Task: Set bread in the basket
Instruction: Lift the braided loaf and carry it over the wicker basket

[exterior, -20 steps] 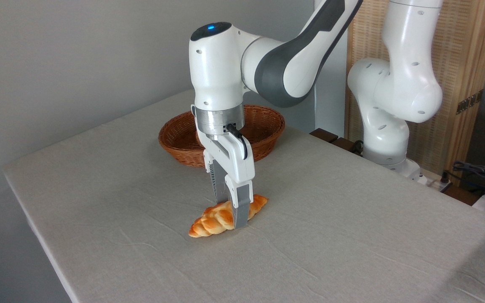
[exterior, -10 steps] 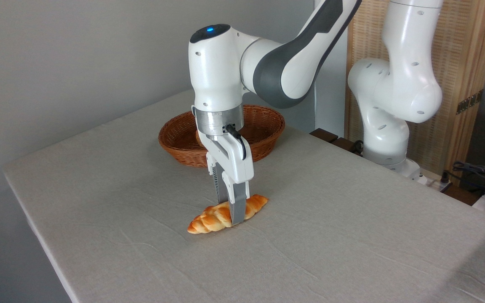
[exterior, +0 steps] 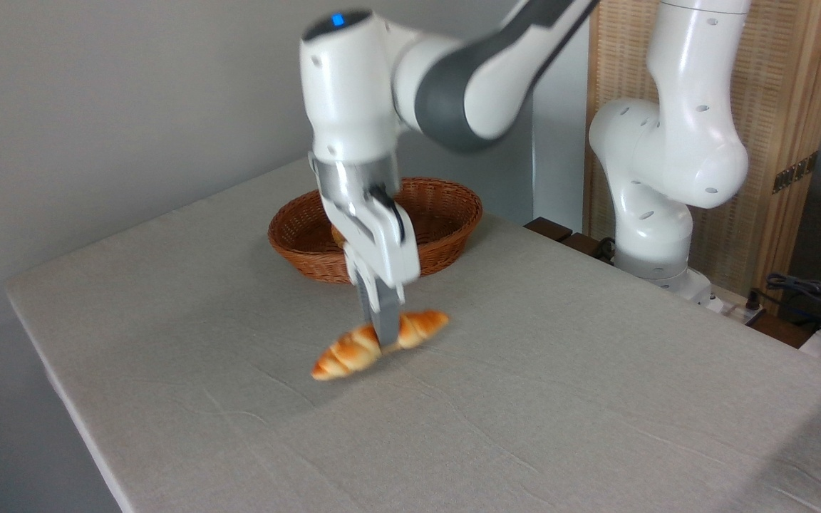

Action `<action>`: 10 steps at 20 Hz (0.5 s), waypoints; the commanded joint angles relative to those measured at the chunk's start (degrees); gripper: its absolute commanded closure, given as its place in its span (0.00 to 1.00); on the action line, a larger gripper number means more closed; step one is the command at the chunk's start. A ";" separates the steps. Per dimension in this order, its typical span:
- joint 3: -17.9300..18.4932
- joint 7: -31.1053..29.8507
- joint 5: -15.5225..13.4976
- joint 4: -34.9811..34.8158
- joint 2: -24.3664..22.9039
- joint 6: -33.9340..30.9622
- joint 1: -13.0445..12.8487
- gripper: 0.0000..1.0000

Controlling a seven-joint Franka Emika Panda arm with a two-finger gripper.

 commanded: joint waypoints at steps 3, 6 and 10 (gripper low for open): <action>-2.28 0.13 -13.16 16.87 -0.10 -19.32 -0.60 1.00; -9.91 -3.80 -16.27 16.44 -1.33 -22.67 -0.60 1.00; -18.01 -8.83 -16.09 13.47 -1.41 -25.41 -0.60 0.92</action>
